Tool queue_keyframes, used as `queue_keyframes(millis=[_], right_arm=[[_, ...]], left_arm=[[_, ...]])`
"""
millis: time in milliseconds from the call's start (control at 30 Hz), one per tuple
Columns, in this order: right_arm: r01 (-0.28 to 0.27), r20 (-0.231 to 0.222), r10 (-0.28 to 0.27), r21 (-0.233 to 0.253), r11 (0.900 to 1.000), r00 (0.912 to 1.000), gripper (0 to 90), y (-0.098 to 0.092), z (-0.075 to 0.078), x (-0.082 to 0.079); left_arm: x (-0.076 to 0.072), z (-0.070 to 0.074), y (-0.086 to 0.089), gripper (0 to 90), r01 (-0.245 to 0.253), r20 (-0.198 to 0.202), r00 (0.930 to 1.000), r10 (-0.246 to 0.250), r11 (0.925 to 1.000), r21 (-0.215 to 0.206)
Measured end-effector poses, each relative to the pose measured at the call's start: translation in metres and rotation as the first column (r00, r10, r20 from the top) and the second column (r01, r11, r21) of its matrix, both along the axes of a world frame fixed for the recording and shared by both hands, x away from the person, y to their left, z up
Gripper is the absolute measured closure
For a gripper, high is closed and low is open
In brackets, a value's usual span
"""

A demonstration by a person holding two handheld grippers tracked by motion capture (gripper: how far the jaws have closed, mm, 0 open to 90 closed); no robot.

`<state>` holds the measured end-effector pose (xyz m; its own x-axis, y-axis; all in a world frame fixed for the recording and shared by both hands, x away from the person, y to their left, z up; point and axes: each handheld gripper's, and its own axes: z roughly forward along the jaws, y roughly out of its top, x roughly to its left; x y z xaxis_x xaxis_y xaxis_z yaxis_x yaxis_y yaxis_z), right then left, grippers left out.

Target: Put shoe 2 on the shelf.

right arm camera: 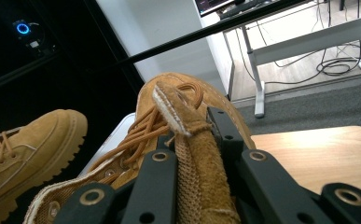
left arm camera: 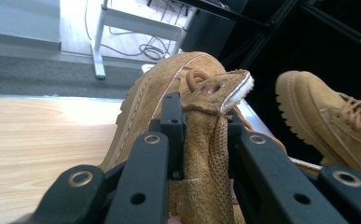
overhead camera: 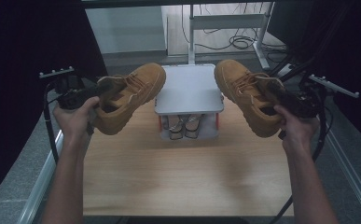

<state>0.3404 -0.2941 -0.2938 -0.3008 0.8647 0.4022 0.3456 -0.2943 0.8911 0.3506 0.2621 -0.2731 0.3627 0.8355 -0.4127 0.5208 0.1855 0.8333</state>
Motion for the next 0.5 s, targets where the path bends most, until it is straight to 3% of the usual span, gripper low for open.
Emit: queue_keyframes(millis=[233, 400, 500], right_arm=[[-0.001, -0.018, 0.000, -0.034, 0.999, 0.9998, 80.7, 0.024, 0.010, 0.024], [0.002, -0.016, -0.002, -0.011, 1.000, 0.9999, 80.7, 0.027, 0.014, 0.032], [0.003, -0.016, -0.003, -0.001, 1.000, 0.9999, 80.7, 0.029, 0.013, 0.035]], left_arm=[[0.023, 0.000, -0.024, 78.5, 0.010, -0.027, 0.9996, -0.010, 0.9999, 0.004], [0.034, 0.003, -0.031, 78.4, 0.008, -0.035, 0.9994, -0.008, 1.0000, 0.001], [0.037, 0.005, -0.033, 78.3, -0.001, -0.031, 0.9995, 0.000, 0.9997, -0.024]])
